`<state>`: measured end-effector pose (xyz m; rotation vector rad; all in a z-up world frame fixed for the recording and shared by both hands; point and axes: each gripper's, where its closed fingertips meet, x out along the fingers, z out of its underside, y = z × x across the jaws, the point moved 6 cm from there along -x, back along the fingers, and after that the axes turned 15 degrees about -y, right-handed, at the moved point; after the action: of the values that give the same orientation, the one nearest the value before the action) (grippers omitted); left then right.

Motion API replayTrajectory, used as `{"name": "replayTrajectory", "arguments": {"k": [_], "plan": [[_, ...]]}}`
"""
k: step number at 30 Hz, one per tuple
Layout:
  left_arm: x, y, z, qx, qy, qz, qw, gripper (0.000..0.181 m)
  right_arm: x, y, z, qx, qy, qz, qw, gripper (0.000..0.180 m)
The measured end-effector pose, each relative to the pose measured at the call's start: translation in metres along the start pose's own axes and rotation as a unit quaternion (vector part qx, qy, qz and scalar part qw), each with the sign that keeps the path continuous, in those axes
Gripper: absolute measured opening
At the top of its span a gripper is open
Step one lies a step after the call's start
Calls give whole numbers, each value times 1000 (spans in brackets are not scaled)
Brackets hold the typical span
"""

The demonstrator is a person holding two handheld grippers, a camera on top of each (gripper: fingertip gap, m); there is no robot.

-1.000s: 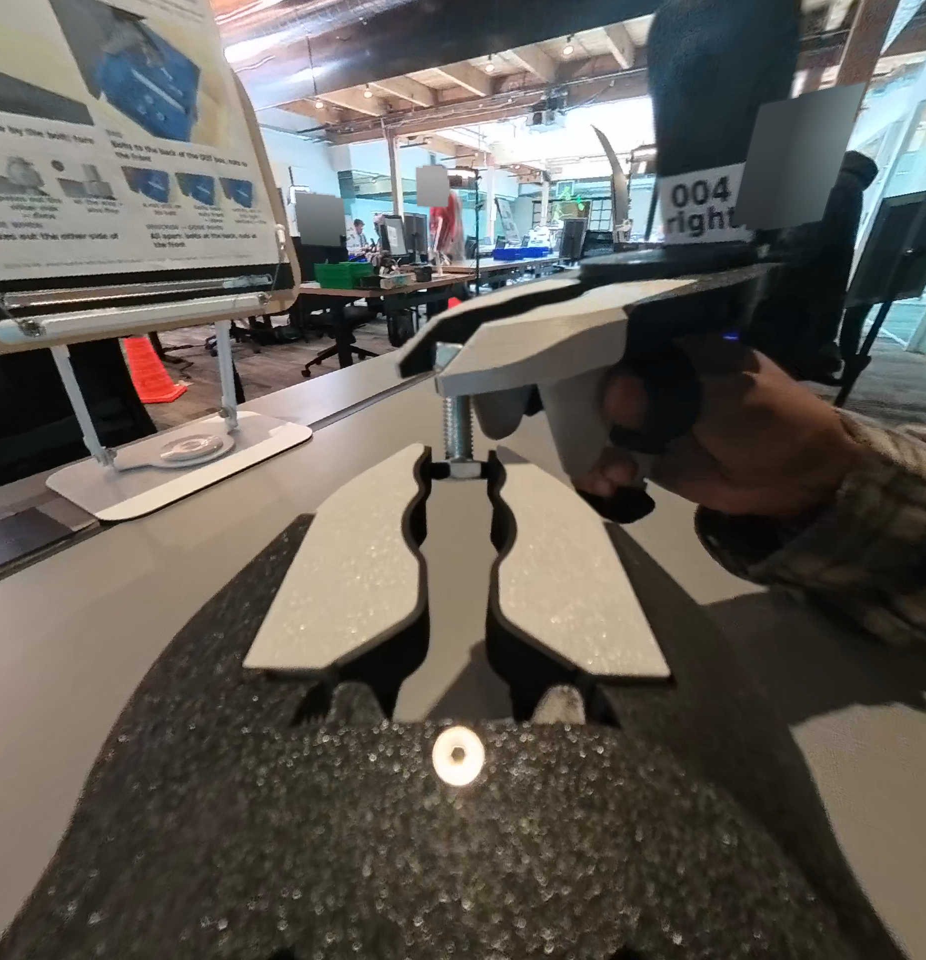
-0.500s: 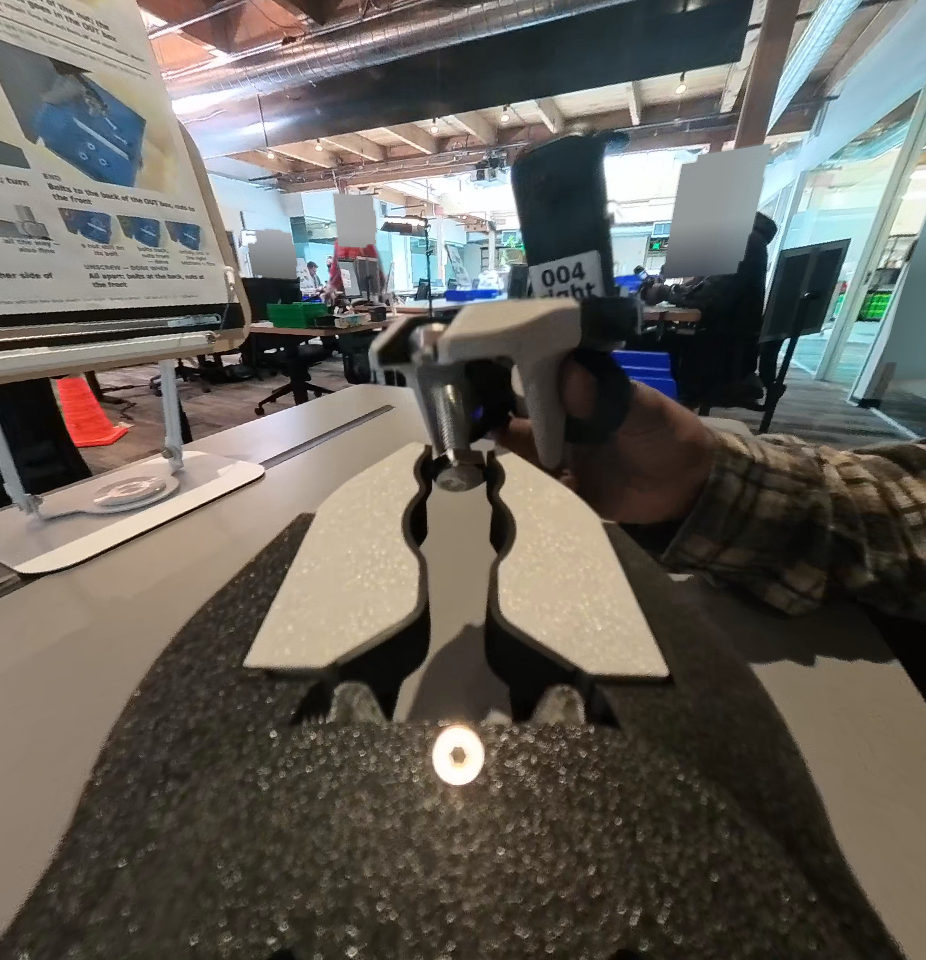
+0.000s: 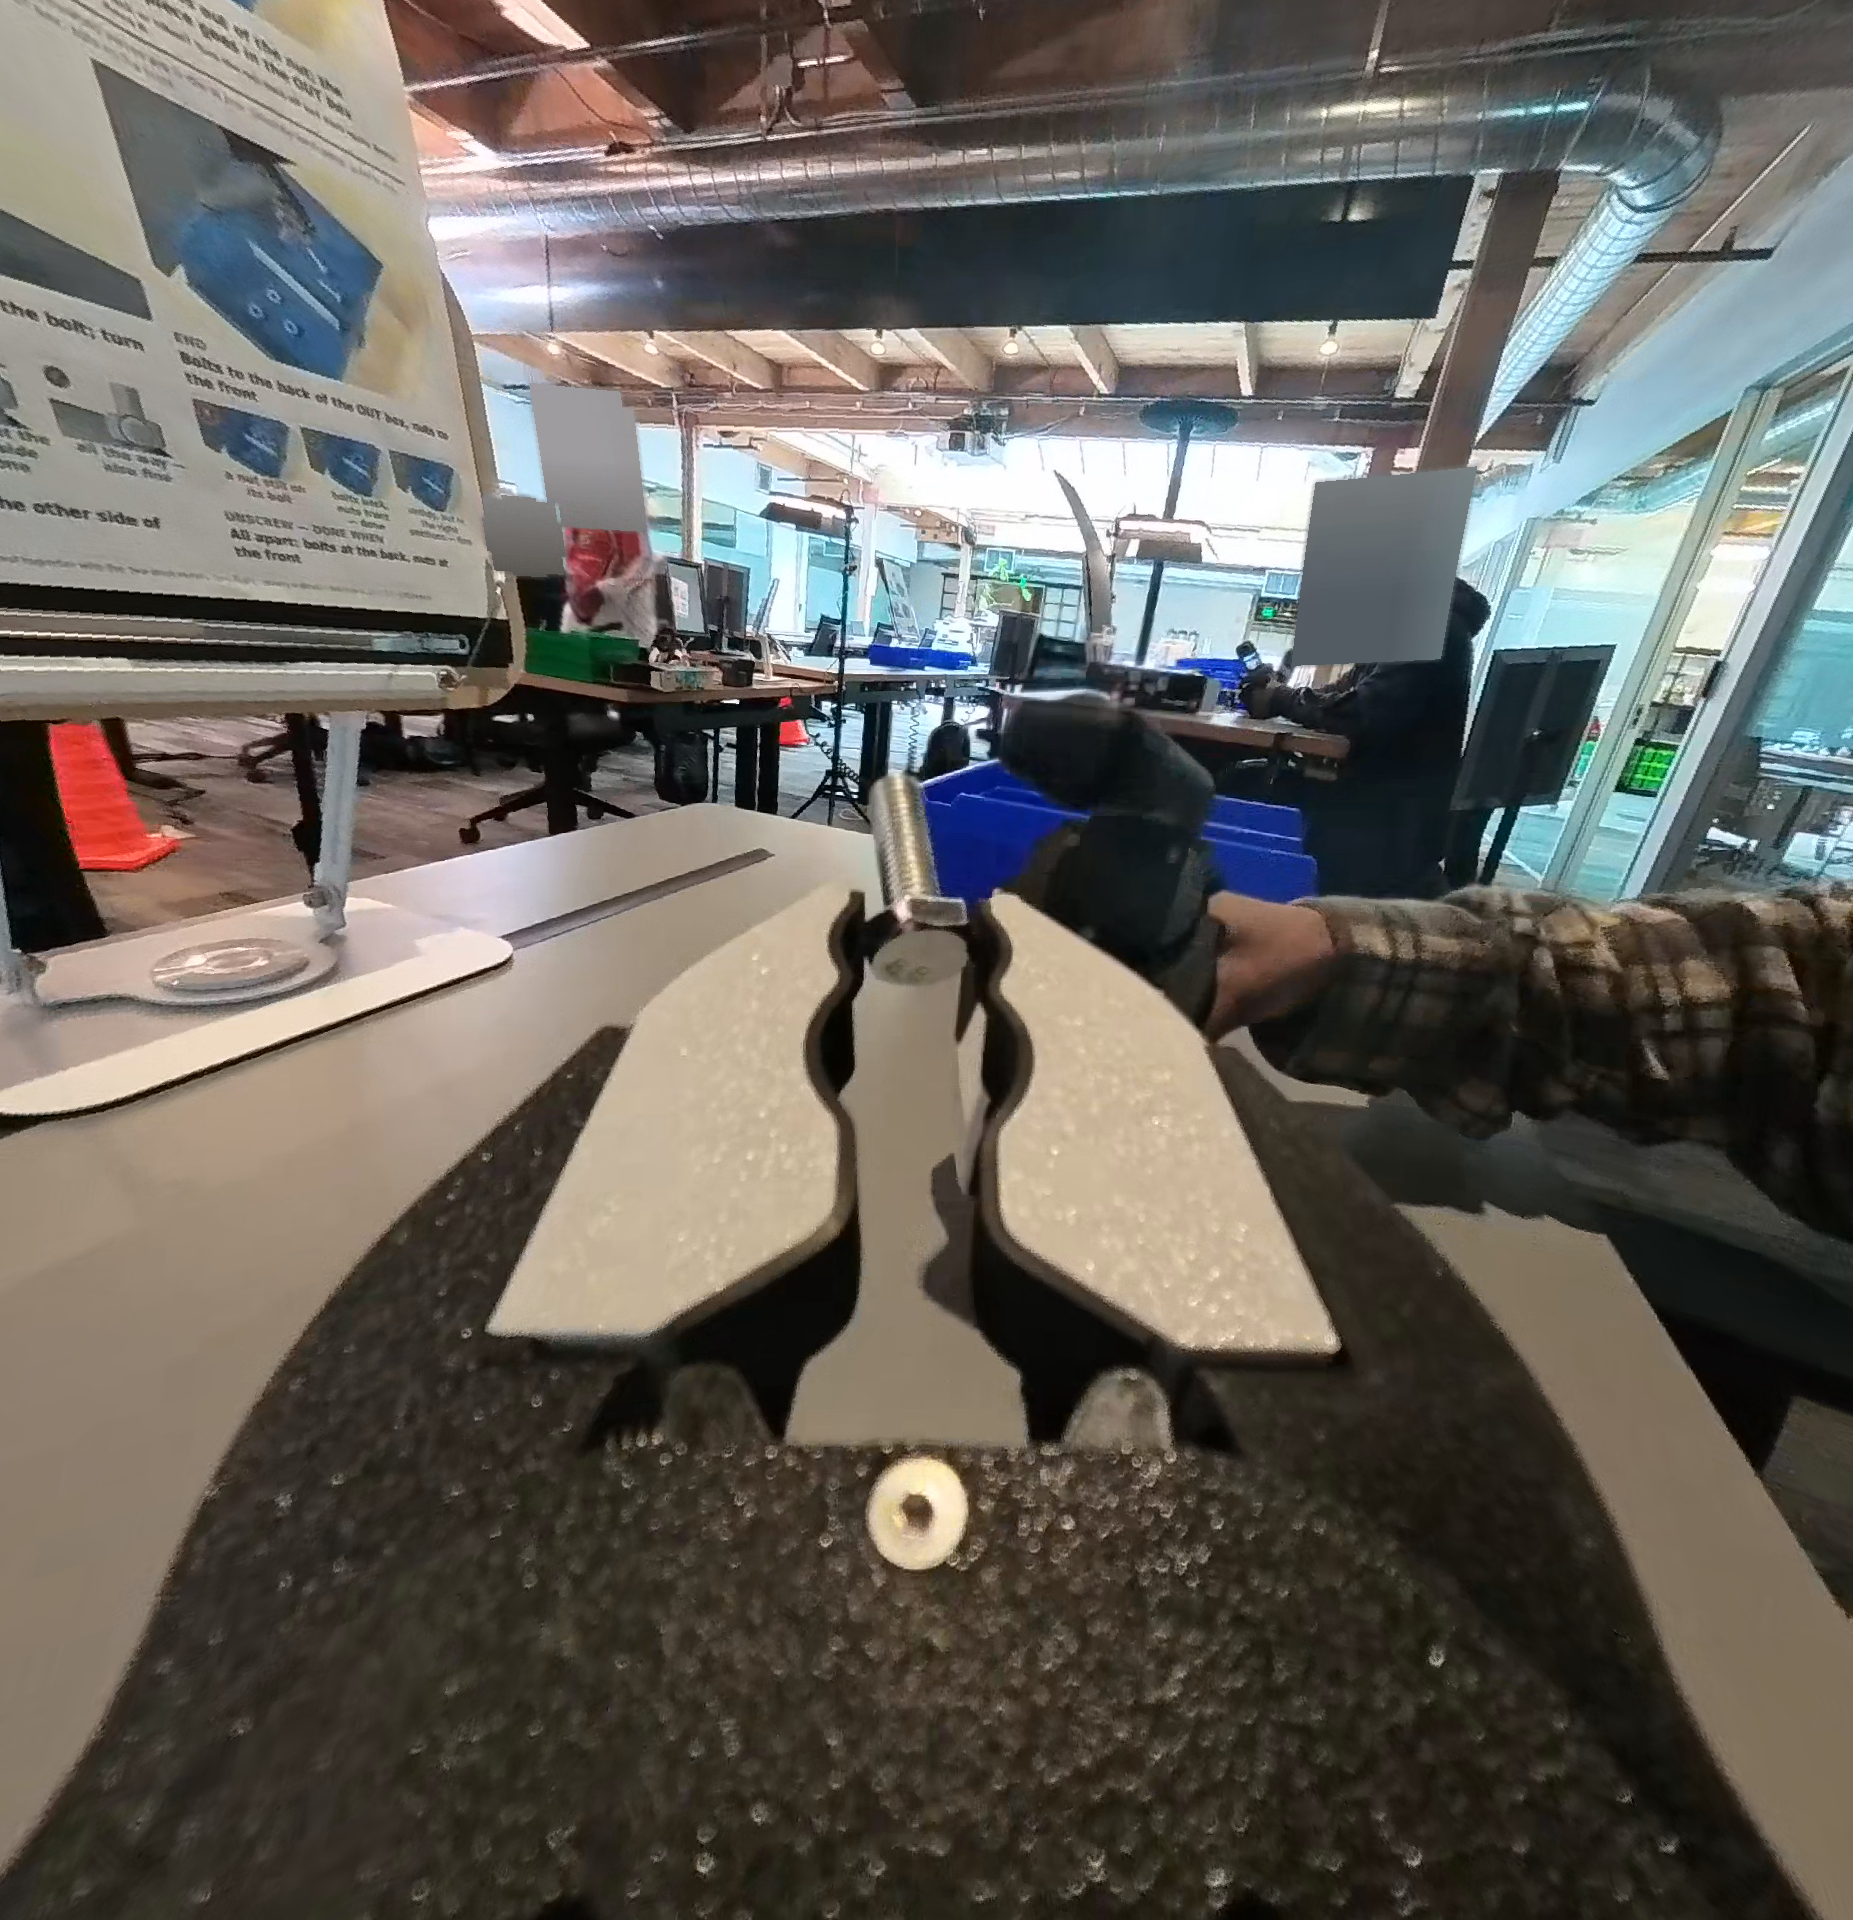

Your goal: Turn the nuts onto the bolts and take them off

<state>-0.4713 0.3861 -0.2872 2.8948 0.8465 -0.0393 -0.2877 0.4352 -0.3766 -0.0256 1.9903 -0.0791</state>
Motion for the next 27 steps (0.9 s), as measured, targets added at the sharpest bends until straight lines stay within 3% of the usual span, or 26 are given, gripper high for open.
{"name": "replayTrajectory", "arguments": {"k": [7, 23, 27], "plan": [[2, 2, 2, 10, -11, 5, 1000, 19, 12, 5, 8, -21, -37, -1, 999, 19], [7, 6, 7, 8, -23, 22, 999, 19, 11, 4, 13, -44, -2, -2, 999, 24], [7, 5, 8, 9, -25, 22, 999, 19, 6, 6, 10, -35, 28, 6, 999, 35]]}}
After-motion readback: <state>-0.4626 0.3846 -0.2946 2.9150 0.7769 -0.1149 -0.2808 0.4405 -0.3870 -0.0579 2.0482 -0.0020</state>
